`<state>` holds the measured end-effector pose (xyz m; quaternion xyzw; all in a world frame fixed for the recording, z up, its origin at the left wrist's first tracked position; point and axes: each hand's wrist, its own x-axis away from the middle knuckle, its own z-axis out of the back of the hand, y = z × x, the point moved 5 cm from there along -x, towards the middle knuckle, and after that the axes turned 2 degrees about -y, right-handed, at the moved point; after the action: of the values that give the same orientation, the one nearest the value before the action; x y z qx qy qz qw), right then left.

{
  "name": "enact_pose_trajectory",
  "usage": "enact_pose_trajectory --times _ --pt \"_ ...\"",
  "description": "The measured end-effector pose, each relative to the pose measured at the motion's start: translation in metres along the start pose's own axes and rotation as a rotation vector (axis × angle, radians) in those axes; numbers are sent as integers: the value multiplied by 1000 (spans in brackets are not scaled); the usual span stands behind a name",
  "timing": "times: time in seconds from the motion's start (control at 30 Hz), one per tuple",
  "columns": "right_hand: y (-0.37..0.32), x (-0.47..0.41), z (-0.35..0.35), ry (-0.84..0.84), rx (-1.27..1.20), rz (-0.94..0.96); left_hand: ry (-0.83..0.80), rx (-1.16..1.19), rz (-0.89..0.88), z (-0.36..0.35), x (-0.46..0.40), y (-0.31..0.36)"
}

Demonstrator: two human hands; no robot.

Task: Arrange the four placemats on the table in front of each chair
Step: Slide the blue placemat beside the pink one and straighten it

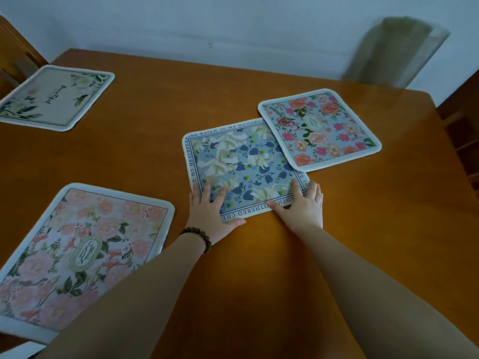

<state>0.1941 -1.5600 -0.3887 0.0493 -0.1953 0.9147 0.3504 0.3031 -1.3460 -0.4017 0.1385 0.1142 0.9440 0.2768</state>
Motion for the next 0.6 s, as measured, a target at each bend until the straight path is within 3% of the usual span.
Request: enact_pose_trajectory --times 0.37,0.6 --pt "10 40 4 28 -36 3 -26 80 -23 -8 37 13" --pt "19 43 24 205 -432 -90 -46 -104 -24 -13 40 23"
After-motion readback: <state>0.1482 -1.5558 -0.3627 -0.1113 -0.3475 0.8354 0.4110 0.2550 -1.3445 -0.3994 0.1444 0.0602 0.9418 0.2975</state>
